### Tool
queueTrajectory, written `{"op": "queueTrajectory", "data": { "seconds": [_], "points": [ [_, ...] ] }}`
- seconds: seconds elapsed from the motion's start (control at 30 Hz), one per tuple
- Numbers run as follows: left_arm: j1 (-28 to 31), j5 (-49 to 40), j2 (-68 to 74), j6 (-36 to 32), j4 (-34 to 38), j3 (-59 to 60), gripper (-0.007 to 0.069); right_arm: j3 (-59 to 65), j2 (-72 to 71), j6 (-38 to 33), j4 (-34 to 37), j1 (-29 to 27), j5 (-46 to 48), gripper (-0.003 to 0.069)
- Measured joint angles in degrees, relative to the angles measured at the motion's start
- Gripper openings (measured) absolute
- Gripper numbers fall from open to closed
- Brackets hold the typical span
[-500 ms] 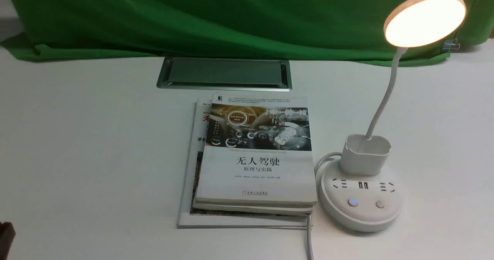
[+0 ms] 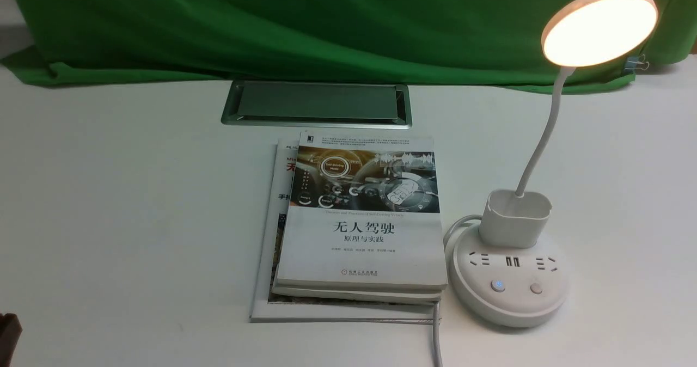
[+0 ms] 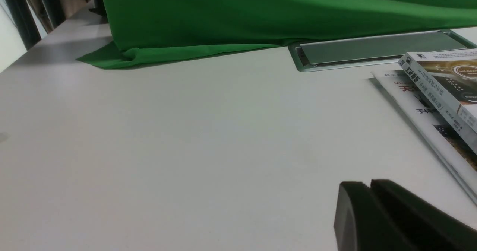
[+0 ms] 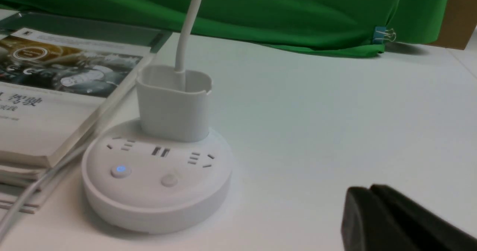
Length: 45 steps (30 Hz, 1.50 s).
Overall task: Turn off the desk lamp on the white desktop by hand.
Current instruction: 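Press the power button on the lamp base to turn the lamp off with the right gripper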
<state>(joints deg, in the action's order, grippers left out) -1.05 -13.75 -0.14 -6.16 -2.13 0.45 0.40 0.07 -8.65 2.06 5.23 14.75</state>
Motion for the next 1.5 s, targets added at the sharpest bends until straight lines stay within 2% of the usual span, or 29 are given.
{"op": "queueTrajectory", "data": {
  "seconds": [0.43, 0.53, 0.63, 0.9, 1.03, 1.17, 1.33, 1.4, 1.5],
  "points": [
    [0.0, 0.0, 0.0, 0.0, 0.0, 0.0, 0.002, 0.0, 0.0, 1.0, 0.4, 0.0, -0.8, 0.0048],
    [0.0, 0.0, 0.0, 0.0, 0.0, 0.0, 0.002, 0.0, 0.0, 12.2, 5.7, 0.0, -5.7, 0.0048],
    [0.0, 0.0, 0.0, 0.0, 0.0, 0.0, 0.002, 0.0, 0.0, 20.1, 7.6, 0.0, -10.6, 0.0048],
    [0.0, 0.0, 0.0, 0.0, 0.0, 0.0, 0.002, 0.0, 0.0, 26.5, 8.5, 0.0, -19.3, 0.0048],
    [0.0, 0.0, 0.0, 0.0, 0.0, 0.0, 0.002, -4.4, 1.9, 25.5, 8.6, 0.9, -9.3, 0.005],
    [0.0, 0.0, 0.0, 0.0, 0.0, 0.0, 0.002, -22.7, 16.1, 14.5, 8.6, 4.2, 13.4, 0.0054],
    [0.0, 0.0, 0.0, 0.0, 0.0, 0.0, 0.002, -38.5, 37.6, 7.6, 6.5, 4.8, 36.2, 0.0052],
    [0.0, 0.0, 0.0, 0.0, 0.0, 0.0, 0.002, -42.2, 45.4, 6.0, 5.6, 5.0, 40.0, 0.0052],
    [0.0, 0.0, 0.0, 0.0, 0.0, 0.0, 0.002, -45.4, 53.4, 4.8, 5.2, 6.1, 41.0, 0.0052]
  ]
}}
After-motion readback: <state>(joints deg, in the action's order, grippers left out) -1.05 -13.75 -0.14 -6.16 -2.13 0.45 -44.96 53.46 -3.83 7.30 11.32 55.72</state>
